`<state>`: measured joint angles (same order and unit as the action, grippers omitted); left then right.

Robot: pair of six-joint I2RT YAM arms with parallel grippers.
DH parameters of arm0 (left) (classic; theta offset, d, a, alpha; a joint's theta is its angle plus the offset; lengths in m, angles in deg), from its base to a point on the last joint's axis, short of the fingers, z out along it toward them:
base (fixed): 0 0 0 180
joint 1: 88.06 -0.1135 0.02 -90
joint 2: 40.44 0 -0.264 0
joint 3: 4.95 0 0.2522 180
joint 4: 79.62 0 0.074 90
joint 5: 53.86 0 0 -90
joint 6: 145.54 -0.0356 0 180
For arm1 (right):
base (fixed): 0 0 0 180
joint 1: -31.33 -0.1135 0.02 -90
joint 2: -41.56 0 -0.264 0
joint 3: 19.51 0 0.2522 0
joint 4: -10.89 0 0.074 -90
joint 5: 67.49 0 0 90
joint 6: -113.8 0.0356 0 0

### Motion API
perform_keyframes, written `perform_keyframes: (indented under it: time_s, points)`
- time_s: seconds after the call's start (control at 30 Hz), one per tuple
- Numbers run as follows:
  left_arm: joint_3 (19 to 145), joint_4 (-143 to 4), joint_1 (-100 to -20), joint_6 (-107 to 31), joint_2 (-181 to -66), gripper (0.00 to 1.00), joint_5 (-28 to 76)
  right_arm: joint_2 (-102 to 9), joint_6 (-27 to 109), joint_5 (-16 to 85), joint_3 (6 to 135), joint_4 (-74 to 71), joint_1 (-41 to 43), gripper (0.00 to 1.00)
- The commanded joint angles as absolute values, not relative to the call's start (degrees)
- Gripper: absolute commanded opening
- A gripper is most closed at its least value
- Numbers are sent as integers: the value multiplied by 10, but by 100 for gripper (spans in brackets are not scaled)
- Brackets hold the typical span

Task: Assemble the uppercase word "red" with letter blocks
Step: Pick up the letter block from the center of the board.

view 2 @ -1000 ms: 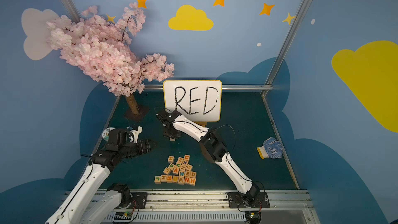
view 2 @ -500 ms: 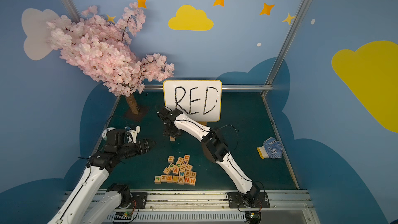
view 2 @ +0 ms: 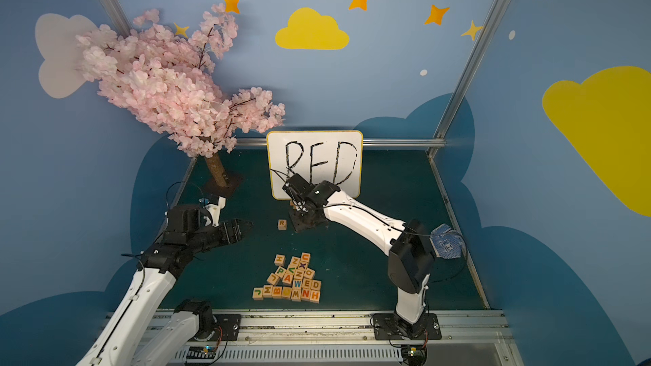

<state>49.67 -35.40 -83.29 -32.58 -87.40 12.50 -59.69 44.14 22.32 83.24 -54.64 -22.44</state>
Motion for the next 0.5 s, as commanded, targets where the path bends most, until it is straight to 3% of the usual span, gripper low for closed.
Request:
perform_keyframes:
  time_s: [0.0, 0.3, 0.47]
  points:
    - [523, -379, -819, -354, -903, 80, 122, -537, 333, 257, 751, -525, -238, 54]
    - [540, -411, -796, -387, -975, 80, 129, -503, 270, 232, 666, -547, -336, 51]
    - [518, -416, -796, -375, -966, 80, 138, -518, 266, 254, 655, -535, -367, 41]
